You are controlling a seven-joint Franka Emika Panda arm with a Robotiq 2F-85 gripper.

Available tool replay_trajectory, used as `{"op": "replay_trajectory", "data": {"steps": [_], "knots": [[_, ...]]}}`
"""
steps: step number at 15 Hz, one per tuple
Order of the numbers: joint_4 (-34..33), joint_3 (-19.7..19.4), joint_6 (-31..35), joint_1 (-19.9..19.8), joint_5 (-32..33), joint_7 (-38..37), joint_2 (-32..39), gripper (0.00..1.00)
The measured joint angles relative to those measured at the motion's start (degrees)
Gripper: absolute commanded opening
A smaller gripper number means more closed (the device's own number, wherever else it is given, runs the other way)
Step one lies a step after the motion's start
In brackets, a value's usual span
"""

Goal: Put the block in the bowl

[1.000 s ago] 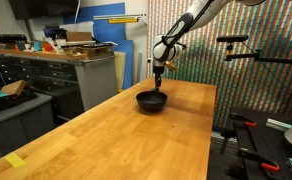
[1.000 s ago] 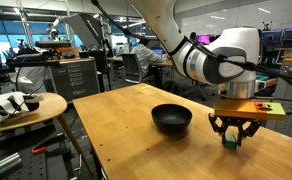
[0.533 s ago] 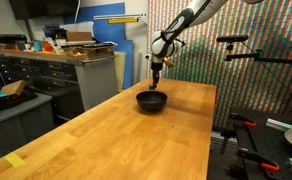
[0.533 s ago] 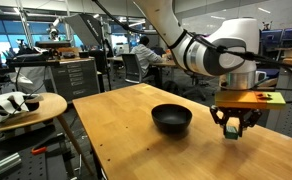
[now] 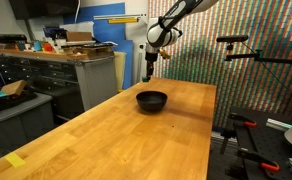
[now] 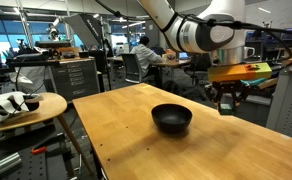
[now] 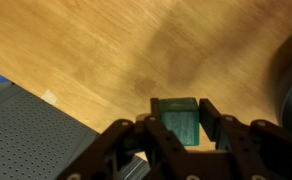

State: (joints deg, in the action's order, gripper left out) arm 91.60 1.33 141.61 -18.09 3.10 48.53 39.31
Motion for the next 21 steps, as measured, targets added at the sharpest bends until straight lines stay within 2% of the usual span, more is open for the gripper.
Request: {"op": "replay_trajectory", "data": {"steps": [6, 11, 16, 21], "knots": [[5.4, 0.0, -0.7, 5.8, 0.7, -3.8, -5.4, 0.18], [12.6, 0.0, -0.6, 9.3, 0.9, -7.3, -8.6, 0.18], [20.2, 0.0, 0.3, 10.6, 1.2, -10.0, -10.6, 0.18], [25.0, 0.0, 3.1, 10.5, 1.2, -11.3, -10.6, 0.18]]}}
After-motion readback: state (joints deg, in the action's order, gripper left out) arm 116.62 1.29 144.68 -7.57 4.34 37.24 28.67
